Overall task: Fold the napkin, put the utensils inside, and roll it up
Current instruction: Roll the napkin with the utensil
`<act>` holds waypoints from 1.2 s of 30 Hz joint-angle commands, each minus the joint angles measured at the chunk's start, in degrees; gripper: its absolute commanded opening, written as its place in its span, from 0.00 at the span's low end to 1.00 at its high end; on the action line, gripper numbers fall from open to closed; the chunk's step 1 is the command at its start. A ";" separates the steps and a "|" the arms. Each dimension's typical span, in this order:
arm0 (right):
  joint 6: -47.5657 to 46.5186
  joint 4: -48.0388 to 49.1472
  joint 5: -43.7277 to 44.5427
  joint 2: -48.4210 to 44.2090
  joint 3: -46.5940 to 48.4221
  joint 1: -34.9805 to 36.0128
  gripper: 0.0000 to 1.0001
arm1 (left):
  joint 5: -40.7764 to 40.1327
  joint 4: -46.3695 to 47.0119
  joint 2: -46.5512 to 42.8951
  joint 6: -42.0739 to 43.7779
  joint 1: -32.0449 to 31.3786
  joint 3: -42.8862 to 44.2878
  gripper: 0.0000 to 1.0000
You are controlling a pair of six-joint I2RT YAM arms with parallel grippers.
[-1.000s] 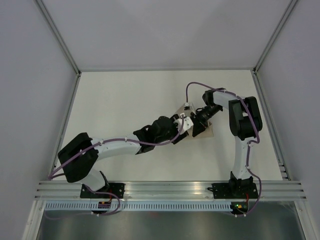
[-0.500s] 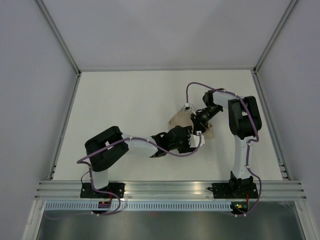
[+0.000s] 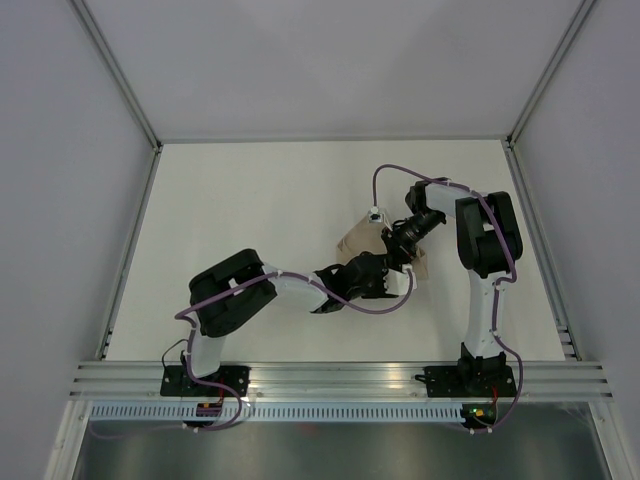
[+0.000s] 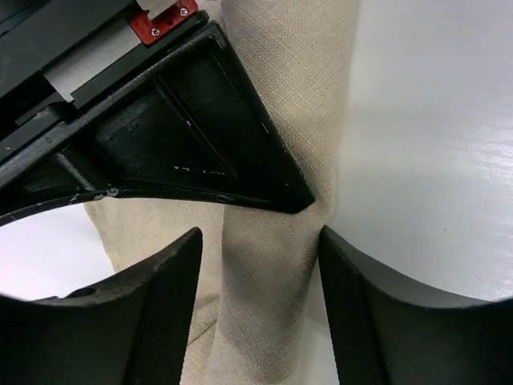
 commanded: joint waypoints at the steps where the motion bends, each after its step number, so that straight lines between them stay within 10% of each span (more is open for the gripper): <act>1: -2.36 3.10 4.37 2.72 -0.10 0.14 0.26 | -1.55 -4.52 2.08 3.06 -0.01 0.98 0.63; 18: -0.60 7.40 3.76 -2.63 -3.60 0.14 0.39 | 7.93 -14.54 2.61 -4.84 2.18 2.30 0.03; 24: 3.70 13.19 3.14 -10.63 -7.55 0.14 0.60 | 15.93 -19.73 2.61 -9.77 4.38 4.32 0.02; 36: 31.38 42.02 6.57 -26.01 -17.67 -4.43 0.69 | 26.21 -29.38 3.84 -17.42 8.51 9.05 0.02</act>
